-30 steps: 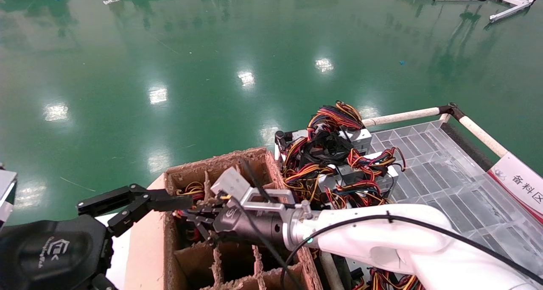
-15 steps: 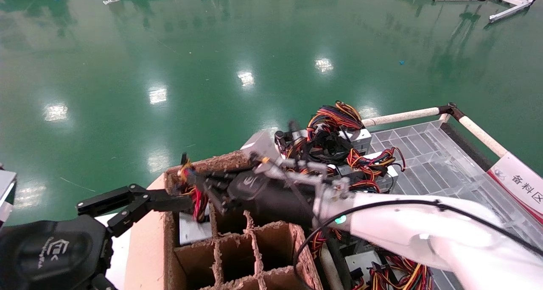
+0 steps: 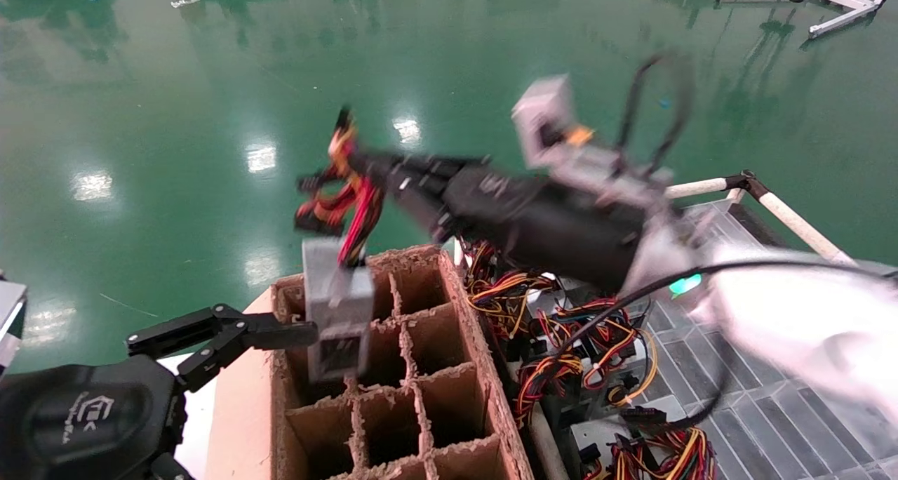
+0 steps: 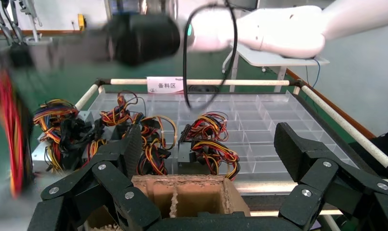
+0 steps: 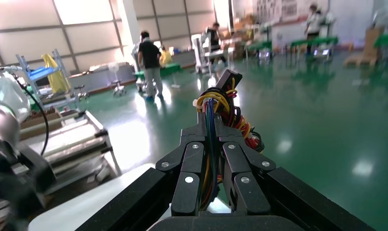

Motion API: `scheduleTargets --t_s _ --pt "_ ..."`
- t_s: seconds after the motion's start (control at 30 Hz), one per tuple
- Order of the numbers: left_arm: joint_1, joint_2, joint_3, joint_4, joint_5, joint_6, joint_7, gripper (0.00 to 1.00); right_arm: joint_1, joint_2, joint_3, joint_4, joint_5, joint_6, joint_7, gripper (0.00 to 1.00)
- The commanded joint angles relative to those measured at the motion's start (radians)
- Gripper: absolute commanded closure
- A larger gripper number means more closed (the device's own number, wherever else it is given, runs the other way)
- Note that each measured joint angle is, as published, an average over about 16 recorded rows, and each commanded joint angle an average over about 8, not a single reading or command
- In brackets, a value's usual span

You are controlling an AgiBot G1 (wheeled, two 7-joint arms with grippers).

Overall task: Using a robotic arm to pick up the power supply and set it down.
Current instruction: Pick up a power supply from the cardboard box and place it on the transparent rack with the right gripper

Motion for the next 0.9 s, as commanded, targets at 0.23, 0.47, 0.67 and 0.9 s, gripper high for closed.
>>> scheduleTargets --t_s 0.23,0.47,0.67,0.9 --pt "0.0 0.0 0.0 0.0 0.0 0.0 0.0 0.0 0.104 0.162 0.059 -0.038 0.032 -0.111 0.005 1.0" --pt "0.0 0.0 0.0 0.0 0.0 0.0 0.0 0.0 0.185 0.346 0.073 -0.118 -0.009 -0.208 0.005 1.0" --pt "0.0 0.0 0.0 0.0 0.0 0.0 0.0 0.0 0.191 0.459 0.08 -0.203 -0.018 -0.282 -0.003 1.0" --pt "0.0 0.0 0.0 0.0 0.0 0.0 0.0 0.0 0.161 0.536 0.093 -0.277 -0.011 -0.313 -0.042 1.0"
